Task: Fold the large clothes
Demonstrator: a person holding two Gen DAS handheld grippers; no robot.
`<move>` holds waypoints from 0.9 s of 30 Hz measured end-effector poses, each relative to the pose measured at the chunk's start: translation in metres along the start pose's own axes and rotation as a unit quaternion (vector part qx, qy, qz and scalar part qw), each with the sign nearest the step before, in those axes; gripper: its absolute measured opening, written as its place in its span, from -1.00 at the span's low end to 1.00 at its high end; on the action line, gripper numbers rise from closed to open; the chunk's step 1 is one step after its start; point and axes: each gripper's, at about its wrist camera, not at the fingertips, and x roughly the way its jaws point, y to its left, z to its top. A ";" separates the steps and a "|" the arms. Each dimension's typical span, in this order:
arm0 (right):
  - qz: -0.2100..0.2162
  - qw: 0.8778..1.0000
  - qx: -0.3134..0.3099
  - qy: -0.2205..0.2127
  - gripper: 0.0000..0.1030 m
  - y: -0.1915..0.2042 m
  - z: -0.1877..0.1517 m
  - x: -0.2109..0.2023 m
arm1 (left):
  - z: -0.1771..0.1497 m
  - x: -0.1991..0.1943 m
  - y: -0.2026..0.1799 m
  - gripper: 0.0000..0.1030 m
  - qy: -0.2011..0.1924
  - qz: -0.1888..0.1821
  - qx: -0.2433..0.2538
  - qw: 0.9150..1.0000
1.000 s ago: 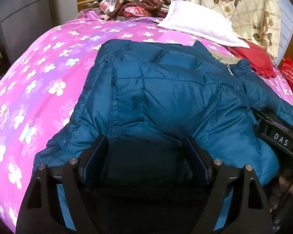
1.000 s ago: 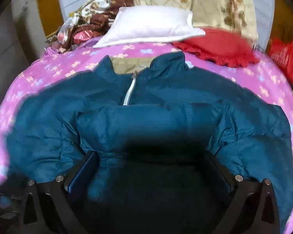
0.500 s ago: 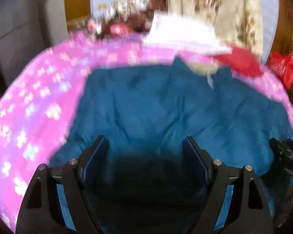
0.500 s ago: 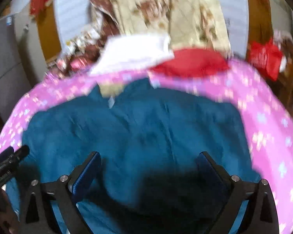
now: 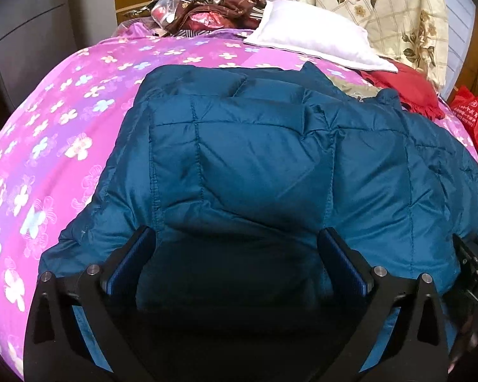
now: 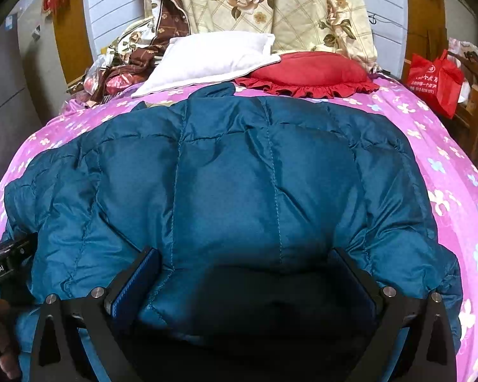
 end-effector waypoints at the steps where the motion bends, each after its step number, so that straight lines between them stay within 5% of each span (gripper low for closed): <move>1: -0.001 1.000 0.000 0.001 1.00 0.000 0.000 0.001 | -0.001 0.000 0.000 0.99 -0.003 0.001 0.000 1.000; 27: 0.000 1.000 0.009 0.017 1.00 -0.002 0.002 0.007 | -0.001 0.002 0.004 0.99 -0.006 -0.016 -0.011 1.000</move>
